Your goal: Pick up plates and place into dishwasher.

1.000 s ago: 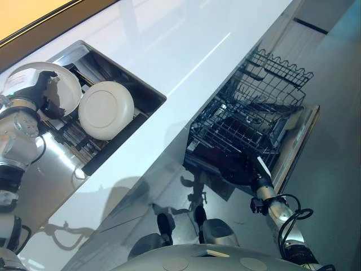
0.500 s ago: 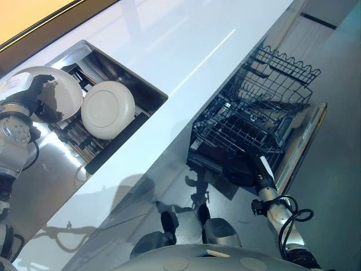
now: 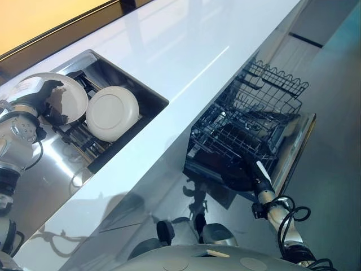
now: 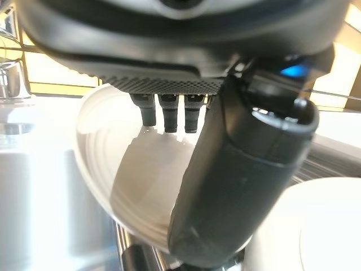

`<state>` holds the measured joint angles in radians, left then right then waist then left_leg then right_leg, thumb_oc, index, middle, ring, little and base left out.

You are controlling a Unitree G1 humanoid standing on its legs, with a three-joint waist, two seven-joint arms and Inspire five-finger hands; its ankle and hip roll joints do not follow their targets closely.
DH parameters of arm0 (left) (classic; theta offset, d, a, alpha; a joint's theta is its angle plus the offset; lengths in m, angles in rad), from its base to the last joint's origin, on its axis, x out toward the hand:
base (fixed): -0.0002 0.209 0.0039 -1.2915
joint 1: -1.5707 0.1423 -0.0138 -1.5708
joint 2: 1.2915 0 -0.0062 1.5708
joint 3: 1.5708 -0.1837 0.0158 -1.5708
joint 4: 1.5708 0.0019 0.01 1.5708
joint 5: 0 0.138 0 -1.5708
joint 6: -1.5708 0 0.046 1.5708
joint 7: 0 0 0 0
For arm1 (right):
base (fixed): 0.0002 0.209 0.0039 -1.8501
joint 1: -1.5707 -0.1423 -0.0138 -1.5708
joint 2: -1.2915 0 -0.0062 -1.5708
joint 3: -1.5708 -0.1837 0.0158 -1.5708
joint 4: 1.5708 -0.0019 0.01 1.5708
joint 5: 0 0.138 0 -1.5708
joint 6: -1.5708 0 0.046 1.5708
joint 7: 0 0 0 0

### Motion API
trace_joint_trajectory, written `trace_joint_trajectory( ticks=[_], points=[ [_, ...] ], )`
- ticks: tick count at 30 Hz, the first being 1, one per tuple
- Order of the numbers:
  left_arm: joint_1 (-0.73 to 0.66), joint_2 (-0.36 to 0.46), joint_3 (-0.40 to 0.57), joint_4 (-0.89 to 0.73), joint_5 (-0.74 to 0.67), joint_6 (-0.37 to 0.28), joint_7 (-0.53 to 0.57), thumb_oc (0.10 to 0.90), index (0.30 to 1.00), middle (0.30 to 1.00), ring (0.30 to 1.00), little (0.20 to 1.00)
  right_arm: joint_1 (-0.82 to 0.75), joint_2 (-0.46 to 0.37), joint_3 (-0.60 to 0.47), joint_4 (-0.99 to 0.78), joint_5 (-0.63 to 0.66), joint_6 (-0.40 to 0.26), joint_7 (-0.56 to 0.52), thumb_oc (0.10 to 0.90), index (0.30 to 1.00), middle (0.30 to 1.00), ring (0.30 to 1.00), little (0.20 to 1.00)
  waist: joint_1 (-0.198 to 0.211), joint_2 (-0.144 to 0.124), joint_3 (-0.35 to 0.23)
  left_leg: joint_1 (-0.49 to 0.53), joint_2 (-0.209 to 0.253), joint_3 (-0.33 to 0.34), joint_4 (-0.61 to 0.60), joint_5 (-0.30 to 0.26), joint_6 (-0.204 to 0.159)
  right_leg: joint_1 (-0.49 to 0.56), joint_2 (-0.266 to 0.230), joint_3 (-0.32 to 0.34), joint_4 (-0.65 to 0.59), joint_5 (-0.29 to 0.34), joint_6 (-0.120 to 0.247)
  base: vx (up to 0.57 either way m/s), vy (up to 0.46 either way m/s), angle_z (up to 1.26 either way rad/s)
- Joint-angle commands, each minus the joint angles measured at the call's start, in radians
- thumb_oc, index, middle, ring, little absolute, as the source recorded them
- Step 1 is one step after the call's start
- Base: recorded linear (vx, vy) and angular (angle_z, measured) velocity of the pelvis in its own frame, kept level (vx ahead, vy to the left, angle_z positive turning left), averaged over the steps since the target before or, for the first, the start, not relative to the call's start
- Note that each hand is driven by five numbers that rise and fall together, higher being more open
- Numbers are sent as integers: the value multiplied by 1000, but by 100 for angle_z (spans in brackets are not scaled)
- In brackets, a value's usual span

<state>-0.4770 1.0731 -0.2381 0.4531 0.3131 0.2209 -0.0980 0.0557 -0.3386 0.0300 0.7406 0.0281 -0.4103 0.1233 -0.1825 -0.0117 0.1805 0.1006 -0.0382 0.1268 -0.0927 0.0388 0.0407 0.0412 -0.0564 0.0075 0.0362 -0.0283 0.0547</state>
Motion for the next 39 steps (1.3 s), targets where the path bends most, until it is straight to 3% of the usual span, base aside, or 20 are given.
trace_joint_trajectory(
  ticks=[1, 3, 7, 11, 12, 15, 18, 21, 25, 34, 37, 39],
  points=[
    [-185, 73, 27, 27, 46, -14, 30, 800, 900, 900, 900, 900, 221, -57, 78, 454, -88, 345, 150, 800, 900, 900, 900, 900, -24, 94, -8, -1, -82, 3, 20, -131, 29, -121, 22, 64, 124, -1, 119, -3, -5, 11],
    [-214, 64, 3, 33, 48, -9, 30, 800, 900, 900, 900, 900, 218, -54, 87, 495, -88, 390, 171, 800, 900, 900, 900, 900, -24, 92, -12, 3, -83, 0, 20, -133, 31, -120, 23, 69, 130, 2, 120, 7, -6, 6],
    [-244, 46, -16, 34, 58, 15, 34, 800, 900, 900, 900, 900, 214, -59, 83, 534, -80, 405, 184, 800, 900, 900, 900, 900, -24, 86, -16, 11, -83, 0, 20, -134, 31, -116, 21, 68, 133, 4, 120, 0, 0, 0],
    [-236, 50, -8, 19, 50, 40, 26, 800, 900, 900, 900, 900, 209, -72, 40, 507, 35, 249, 102, 800, 900, 900, 900, 900, -24, 79, -19, 18, -83, -4, 17, -137, 30, -114, 19, 69, 130, 12, 123, 0, -4, 2],
    [-221, 57, 1, 7, 43, 49, 25, 800, 900, 900, 900, 900, 198, -87, 5, 447, 119, 202, 78, 800, 900, 900, 900, 900, -23, 75, -19, 18, -83, -4, 17, -137, 29, -110, 17, 69, 125, 12, 122, -9, -15, 4],
    [-158, 64, 50, -16, 35, 55, 35, 800, 900, 900, 900, 900, 187, -100, -78, 251, 323, 160, 65, 800, 900, 900, 900, 900, -26, 70, -20, 20, -81, -2, 16, -139, 30, -105, 16, 69, 119, 10, 120, 0, 0, 0],
    [-47, 63, 153, 2, 40, 14, 51, 800, 900, 900, 900, 900, 200, -84, -175, -33, 523, 125, 61, 800, 900, 900, 900, 900, -40, 71, -28, 24, -82, 7, 13, -146, 32, -102, 15, 73, 111, 12, 119, -5, 5, -1],
    [40, 59, 230, 15, 47, -17, 63, 800, 900, 900, 900, 900, 231, -52, -232, -275, 601, 134, 88, 800, 900, 900, 900, 900, -52, 70, -37, 26, -83, 13, 11, -150, 33, -103, 14, 75, 108, 13, 120, -16, 5, -8],
    [131, 46, 295, 14, 54, -33, 80, 800, 900, 900, 900, 900, 246, -12, -258, -544, 607, 161, 144, 800, 900, 900, 900, 900, -60, 70, -54, 30, -81, 23, 11, -153, 35, -107, 16, 77, 111, 13, 122, -5, -1, -4],
    [144, 37, 274, 18, 36, -16, 98, 800, 900, 900, 900, 900, 225, -81, -278, -716, 644, 194, 200, 800, 900, 900, 900, 900, -65, 71, -71, 35, -78, 35, 8, -144, 30, -104, 17, 70, 111, 15, 117, 1, 3, 0],
    [160, 32, 280, 9, 33, -4, 103, 800, 900, 900, 900, 900, 230, -98, -288, -767, 642, 175, 178, 800, 900, 900, 900, 900, -69, 72, -72, 35, -77, 43, 8, -141, 31, -98, 18, 72, 107, 12, 115, -7, 29, -5],
    [171, 29, 285, 5, 29, 7, 109, 800, 900, 900, 900, 900, 230, -110, -305, -796, 596, 112, 88, 800, 900, 900, 900, 900, -73, 72, -73, 36, -78, 49, 8, -141, 33, -96, 20, 76, 108, 13, 114, -9, 32, -3]
  ],
)
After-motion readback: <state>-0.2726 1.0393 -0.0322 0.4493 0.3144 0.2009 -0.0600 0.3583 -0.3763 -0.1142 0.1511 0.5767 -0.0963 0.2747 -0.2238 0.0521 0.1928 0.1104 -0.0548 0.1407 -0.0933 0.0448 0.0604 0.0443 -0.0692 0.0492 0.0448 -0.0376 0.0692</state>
